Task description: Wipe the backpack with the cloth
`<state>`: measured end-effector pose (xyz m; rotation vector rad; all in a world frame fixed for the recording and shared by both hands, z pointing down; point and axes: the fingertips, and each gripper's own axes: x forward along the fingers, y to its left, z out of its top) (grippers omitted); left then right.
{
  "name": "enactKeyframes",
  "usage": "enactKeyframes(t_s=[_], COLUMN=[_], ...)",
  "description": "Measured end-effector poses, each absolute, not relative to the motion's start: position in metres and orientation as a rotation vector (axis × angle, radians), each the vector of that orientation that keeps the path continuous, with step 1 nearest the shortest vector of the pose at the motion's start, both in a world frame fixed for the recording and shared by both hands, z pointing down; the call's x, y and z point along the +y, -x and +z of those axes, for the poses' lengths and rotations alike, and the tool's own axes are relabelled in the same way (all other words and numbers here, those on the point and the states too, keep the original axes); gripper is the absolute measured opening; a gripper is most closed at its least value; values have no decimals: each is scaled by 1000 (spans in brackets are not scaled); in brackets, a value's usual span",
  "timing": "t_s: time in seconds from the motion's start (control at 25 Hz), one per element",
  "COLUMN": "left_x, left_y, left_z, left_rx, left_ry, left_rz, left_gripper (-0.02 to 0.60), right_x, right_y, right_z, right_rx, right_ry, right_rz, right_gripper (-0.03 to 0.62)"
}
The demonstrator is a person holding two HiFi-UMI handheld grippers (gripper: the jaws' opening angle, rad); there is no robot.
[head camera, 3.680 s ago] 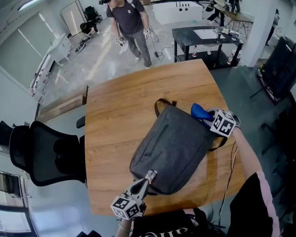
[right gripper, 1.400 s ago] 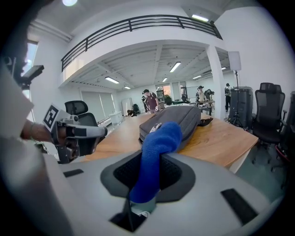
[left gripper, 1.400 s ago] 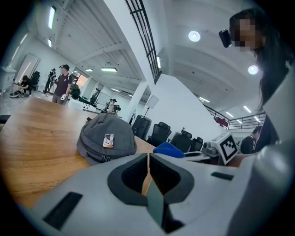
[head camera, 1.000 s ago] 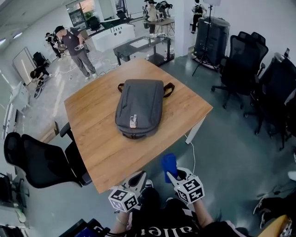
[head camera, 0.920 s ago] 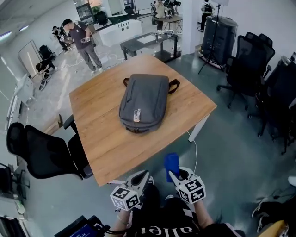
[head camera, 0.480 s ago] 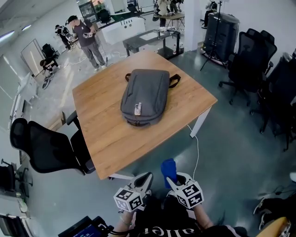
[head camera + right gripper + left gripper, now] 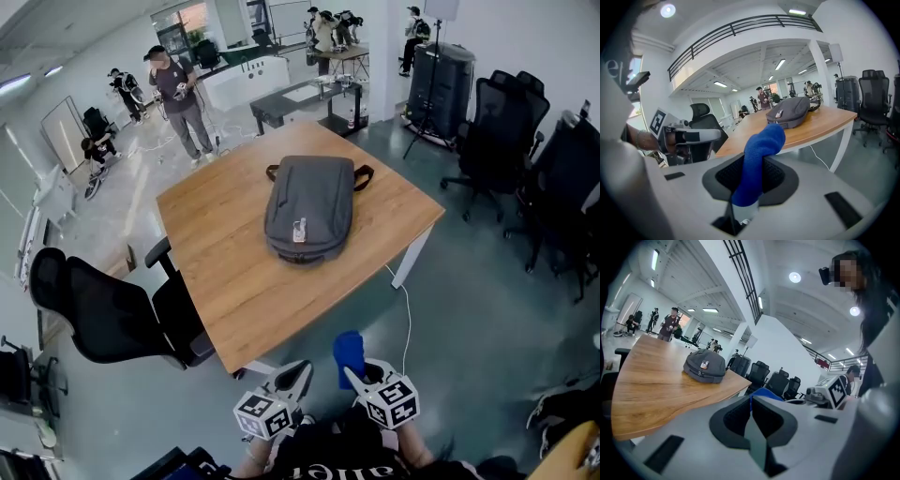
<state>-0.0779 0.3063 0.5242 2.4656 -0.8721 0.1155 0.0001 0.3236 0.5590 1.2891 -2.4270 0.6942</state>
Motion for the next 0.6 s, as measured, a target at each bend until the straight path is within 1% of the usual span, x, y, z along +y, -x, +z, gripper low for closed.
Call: enactKeyframes(t_s=[0.28, 0.6], left_x=[337, 354], left_y=[137, 180], left_z=[531, 532], left_rx=[-846, -833], left_ry=[-2474, -2490], left_rz=[141, 141], left_gripper=[2, 2], right_x=[363, 376], right_y=[72, 110], right_z=[567, 564], right_rx=[-2462, -2459], right_ry=[-1303, -1340], right_rz=[802, 764], right_gripper=[86, 86])
